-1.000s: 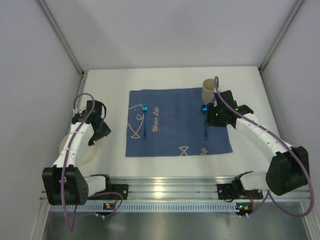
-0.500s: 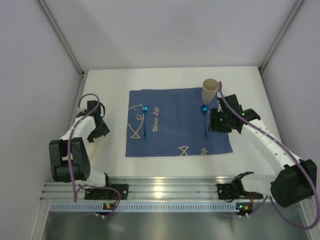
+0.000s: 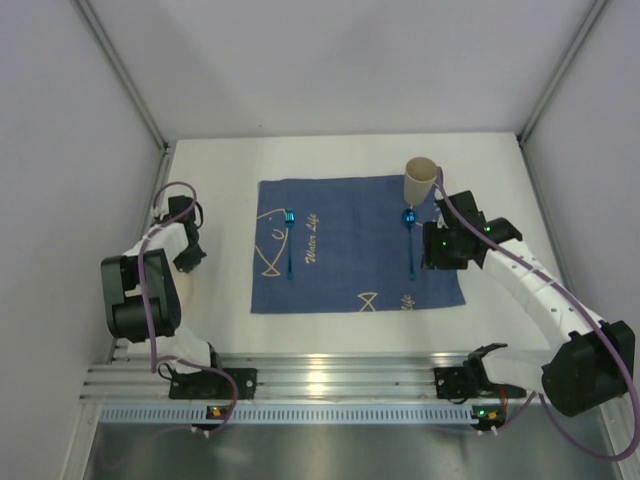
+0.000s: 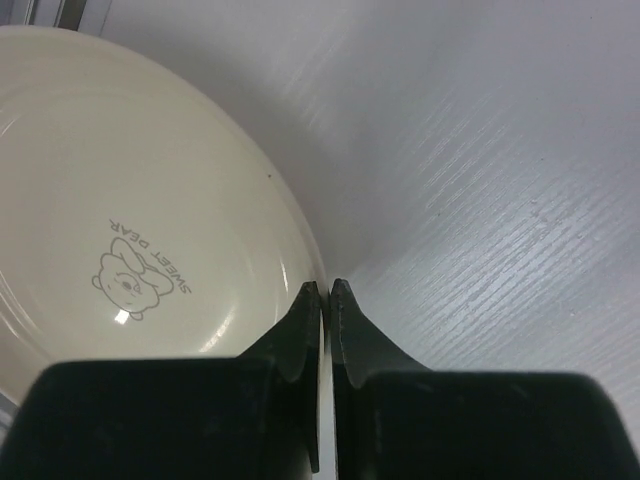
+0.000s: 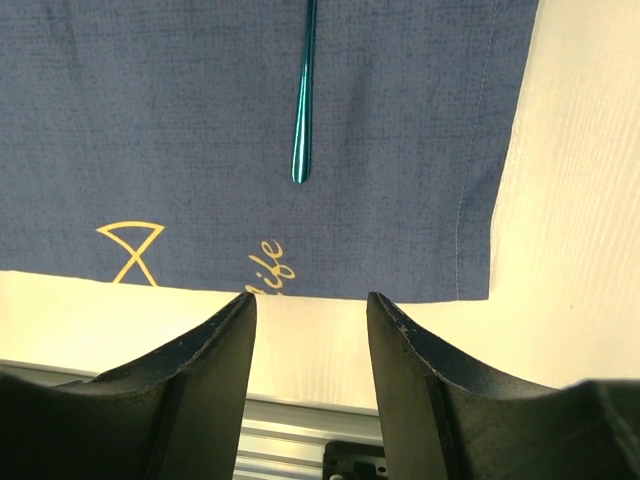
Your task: Set the dinner table for one person
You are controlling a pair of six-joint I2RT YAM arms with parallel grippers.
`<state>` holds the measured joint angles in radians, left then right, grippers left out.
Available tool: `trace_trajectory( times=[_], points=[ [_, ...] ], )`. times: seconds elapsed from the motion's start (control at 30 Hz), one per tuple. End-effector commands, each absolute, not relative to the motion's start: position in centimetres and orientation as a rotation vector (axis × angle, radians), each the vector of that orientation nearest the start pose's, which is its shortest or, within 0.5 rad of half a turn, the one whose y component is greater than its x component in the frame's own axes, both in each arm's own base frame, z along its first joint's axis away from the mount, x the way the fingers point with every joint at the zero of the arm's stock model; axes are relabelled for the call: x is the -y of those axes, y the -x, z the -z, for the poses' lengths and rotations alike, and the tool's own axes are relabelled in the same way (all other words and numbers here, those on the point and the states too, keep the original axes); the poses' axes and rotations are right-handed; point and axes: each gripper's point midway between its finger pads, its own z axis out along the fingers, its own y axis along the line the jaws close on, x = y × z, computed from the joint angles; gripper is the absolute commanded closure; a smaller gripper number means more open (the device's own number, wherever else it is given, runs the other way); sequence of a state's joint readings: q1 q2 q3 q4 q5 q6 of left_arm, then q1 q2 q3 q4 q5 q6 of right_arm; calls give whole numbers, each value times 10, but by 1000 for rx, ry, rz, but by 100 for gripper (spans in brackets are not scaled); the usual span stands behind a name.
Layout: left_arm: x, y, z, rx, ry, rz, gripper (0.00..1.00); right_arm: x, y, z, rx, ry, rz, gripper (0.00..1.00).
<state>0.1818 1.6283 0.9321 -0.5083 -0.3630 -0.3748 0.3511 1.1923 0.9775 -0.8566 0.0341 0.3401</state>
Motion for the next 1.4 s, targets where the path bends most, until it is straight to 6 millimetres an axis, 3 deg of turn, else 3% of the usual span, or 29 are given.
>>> trace_trajectory(
  times=[0.0, 0.13, 0.17, 0.23, 0.43, 0.53, 0.63, 0.8, 1.0, 1.13, 1.37],
  points=[
    [-73, -307, -11, -2619, 822, -192, 100, -97, -251, -152, -2583, 22, -192, 51],
    [-47, -320, -68, -2516, 667, -70, 100, -121, -261, -173, -2536, 72, -348, 50],
    [-38, -320, -77, -2514, 606, -61, 100, -130, -265, -179, -2512, 91, -403, 40],
    [-12, -325, -103, -2482, 479, -32, 100, -150, -272, -193, -2495, 105, -529, 32],
    [82, -314, -144, -2458, 105, 111, 100, -206, -302, -232, -2414, 92, -877, 6],
    [127, -307, -168, -2422, -69, 166, 100, -225, -314, -245, -2392, 111, -966, 2],
    [171, -289, -178, -2425, -272, 234, 100, -237, -324, -250, -2398, 127, -1005, 1],
    [243, -243, -185, -2411, -593, 323, 100, -254, -334, -243, -2454, 129, -1050, 1],
    [305, -204, -185, -2391, -828, 363, 100, -274, -333, -225, -2532, 147, -1077, 1],
    [324, -197, -187, -2366, -878, 340, 100, -286, -318, -207, -2609, 191, -1049, 2],
    [332, -203, -196, -2337, -879, 304, 100, -292, -271, -168, -2756, 239, -991, 5]
  ],
)
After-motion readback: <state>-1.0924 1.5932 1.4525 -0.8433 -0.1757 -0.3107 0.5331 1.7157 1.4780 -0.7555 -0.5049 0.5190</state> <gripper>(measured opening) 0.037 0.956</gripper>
